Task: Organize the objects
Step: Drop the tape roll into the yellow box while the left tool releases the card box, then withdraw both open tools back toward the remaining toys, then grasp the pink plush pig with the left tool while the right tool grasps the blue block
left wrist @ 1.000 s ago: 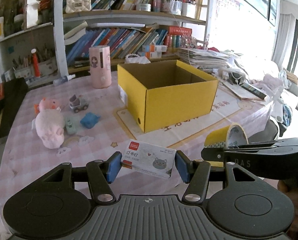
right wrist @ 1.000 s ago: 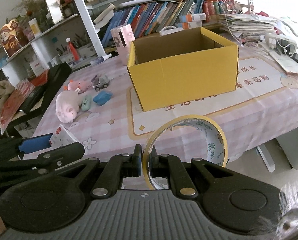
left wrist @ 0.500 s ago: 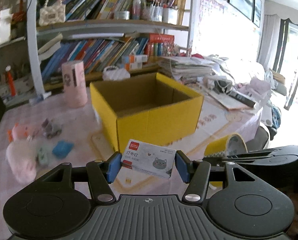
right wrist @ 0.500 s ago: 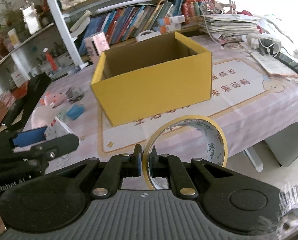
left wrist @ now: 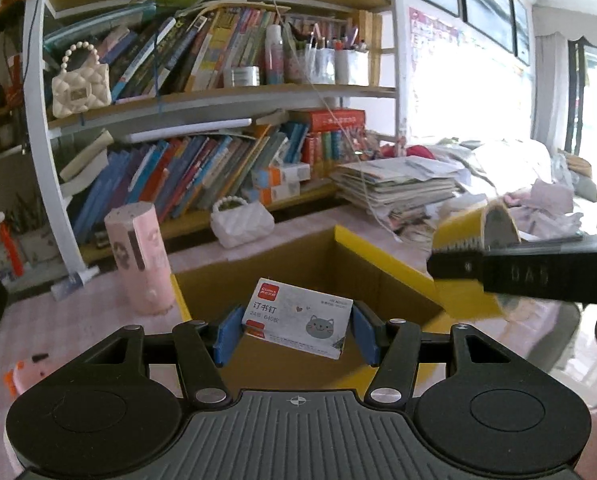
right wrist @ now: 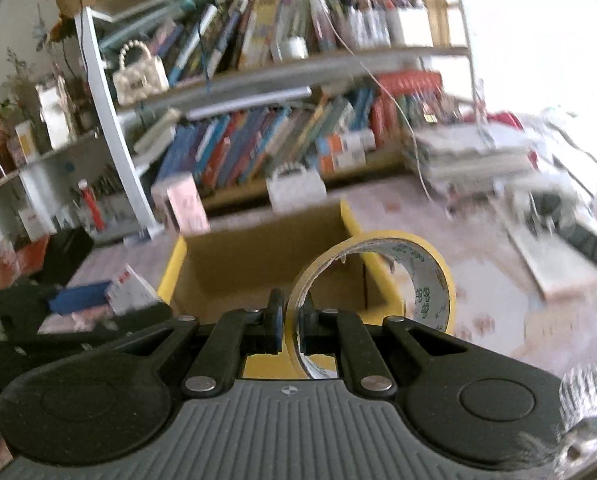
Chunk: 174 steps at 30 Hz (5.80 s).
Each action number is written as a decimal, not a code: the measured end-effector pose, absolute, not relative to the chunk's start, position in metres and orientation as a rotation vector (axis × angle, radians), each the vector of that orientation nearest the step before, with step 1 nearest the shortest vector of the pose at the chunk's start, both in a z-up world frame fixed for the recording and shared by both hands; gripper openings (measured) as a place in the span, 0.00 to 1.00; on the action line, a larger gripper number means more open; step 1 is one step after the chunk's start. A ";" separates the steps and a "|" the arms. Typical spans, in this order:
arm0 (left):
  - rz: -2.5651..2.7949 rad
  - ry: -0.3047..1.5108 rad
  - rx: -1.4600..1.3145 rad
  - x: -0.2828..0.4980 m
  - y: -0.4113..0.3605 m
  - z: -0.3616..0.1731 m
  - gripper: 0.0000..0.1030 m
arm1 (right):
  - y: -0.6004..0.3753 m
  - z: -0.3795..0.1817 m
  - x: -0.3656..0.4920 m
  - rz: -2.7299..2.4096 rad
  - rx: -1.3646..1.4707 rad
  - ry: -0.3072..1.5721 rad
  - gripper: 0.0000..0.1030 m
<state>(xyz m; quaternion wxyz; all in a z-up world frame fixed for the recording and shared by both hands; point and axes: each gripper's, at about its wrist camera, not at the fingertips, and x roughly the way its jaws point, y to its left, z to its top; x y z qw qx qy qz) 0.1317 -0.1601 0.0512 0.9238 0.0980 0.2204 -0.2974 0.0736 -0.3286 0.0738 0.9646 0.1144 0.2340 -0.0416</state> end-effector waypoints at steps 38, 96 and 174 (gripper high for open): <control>-0.443 0.729 0.185 0.194 -0.213 -0.011 0.57 | -0.353 -0.012 0.260 0.309 0.277 0.953 0.13; -0.103 0.666 0.032 0.003 0.029 0.001 0.87 | -0.181 -0.022 0.018 0.008 0.182 0.814 0.42; 0.035 0.894 -0.011 0.264 0.053 -0.054 0.90 | -0.089 -0.064 0.261 0.327 -0.072 0.826 0.65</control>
